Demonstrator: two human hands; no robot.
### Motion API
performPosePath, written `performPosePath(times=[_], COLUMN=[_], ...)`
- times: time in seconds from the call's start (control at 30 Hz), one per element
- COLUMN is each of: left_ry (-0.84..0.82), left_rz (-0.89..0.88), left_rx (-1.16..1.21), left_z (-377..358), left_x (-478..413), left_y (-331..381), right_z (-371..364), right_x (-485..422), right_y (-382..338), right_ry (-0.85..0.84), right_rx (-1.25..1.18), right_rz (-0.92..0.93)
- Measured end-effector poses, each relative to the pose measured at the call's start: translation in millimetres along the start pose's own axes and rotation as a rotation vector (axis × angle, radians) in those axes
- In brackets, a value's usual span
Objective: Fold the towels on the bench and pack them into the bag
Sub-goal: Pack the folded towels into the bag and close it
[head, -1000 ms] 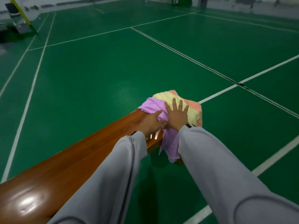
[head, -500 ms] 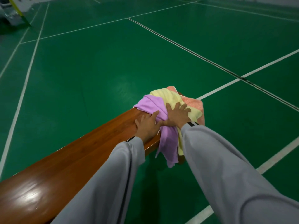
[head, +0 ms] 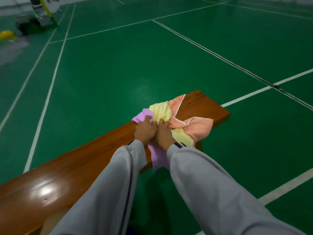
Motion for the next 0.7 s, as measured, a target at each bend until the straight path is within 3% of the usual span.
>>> performPosePath(times=[0.13,0.27,0.4,0.53,0.63,0.7], left_ry=[0.105,0.174,0.255,0.301,0.283,0.292], left_rz=[0.195,0.343,0.396,0.254,0.052,-0.008], left_rx=[0.166,0.312,0.385,0.533,0.893,1.029], left_z=[27.7,43.8,62.8,85.3,96.7,130.2], left_x=[34.9,72.9,109.5,124.2,114.1,141.8], left_y=[-58.9,-121.2,-153.9,-165.5,-169.6,-140.1], right_z=[3.6,-4.2,-2.8,12.4,42.6,63.1], right_x=[32.0,53.4,65.6,64.5,70.1,74.0], right_y=[-66.6,-113.1,-115.3,-123.1,-148.1,-166.0], right_ry=[-0.013,0.007,-0.130,-0.195,-0.002,0.091], right_rx=[-0.324,-0.291,-0.366,-0.317,-0.372,-0.553], right_rz=[0.050,0.078,0.079,-0.038,-0.045,-0.006])
Point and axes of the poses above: each hand's wrist, its own x-axis away from the middle knuckle, its own z-axis out of the back of the hand, y = z × x, the point moved 3 cm from there along -x, towards the middle knuckle, and after that the axes turned 9 degrees about -y, right-handed, at the moved point
